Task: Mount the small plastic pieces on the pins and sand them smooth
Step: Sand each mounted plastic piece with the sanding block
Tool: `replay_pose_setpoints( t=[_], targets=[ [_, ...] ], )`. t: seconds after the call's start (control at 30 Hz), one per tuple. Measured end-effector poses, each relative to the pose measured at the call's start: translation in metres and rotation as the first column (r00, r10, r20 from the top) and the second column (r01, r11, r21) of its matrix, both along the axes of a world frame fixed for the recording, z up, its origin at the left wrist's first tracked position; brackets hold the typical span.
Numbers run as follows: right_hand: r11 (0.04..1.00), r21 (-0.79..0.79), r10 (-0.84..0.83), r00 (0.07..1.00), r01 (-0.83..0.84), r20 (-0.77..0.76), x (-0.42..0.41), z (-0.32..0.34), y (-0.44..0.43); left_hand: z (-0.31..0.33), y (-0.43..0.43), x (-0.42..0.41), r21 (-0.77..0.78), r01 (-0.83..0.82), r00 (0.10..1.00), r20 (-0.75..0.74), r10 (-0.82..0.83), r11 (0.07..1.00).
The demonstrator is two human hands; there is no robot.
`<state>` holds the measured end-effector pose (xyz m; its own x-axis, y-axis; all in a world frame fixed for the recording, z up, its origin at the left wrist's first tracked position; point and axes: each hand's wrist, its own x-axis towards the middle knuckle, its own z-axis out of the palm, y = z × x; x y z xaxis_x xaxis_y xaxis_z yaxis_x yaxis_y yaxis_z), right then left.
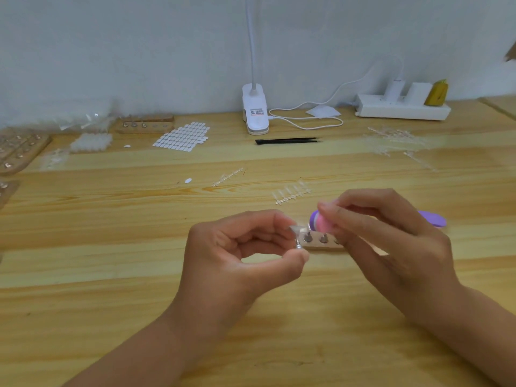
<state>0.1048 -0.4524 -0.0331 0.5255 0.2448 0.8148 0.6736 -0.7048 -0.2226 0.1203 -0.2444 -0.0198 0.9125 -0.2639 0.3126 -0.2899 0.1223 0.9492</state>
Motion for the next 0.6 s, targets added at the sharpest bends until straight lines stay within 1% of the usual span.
replay_pose_setpoints(
  t=[0.07,0.13,0.2,0.27,0.33,0.4,0.47,0.53,0.6],
  targets=[
    [0.998,0.054,0.019,0.998,-0.022,0.052,-0.0046,0.003,0.007,-0.0013,-0.0002,0.0023,-0.08,0.1,0.991,-0.083,-0.106,0.992],
    [0.998,0.055,0.029,0.997,-0.033,0.071,-0.0069,0.0041,0.0103,-0.0033,-0.0007,0.0046,-0.138,0.198,0.967,-0.132,-0.216,0.97],
    [0.998,0.061,-0.036,0.998,0.034,0.046,-0.0048,0.0043,0.0065,-0.0042,-0.0018,0.0066,-0.209,0.252,0.944,-0.163,-0.288,0.945],
    [0.991,0.11,-0.079,0.997,0.076,0.023,-0.0038,0.0055,0.004,-0.0044,-0.0029,0.0082,-0.251,0.273,0.926,-0.192,-0.324,0.929],
    [0.989,0.14,-0.043,0.997,0.034,0.058,-0.0074,0.0076,0.0082,-0.0062,-0.0036,0.0085,-0.229,0.297,0.918,-0.2,-0.344,0.927],
    [0.994,0.111,0.005,0.994,-0.017,0.109,-0.0106,0.0067,0.0122,-0.008,-0.0044,0.0065,-0.174,0.334,0.911,-0.194,-0.365,0.926],
    [0.998,0.07,-0.008,0.994,0.001,0.106,-0.0076,0.0049,0.0089,-0.0084,-0.0049,0.0051,-0.161,0.35,0.903,-0.204,-0.379,0.923],
    [0.995,0.086,-0.051,0.996,0.045,0.072,-0.0036,0.0044,0.0047,-0.0076,-0.005,0.0051,-0.181,0.339,0.903,-0.214,-0.373,0.923],
    [0.993,0.116,-0.036,0.996,0.027,0.078,-0.0045,0.0056,0.0059,-0.0075,-0.0054,0.0061,-0.183,0.338,0.903,-0.215,-0.373,0.923]
  ],
)
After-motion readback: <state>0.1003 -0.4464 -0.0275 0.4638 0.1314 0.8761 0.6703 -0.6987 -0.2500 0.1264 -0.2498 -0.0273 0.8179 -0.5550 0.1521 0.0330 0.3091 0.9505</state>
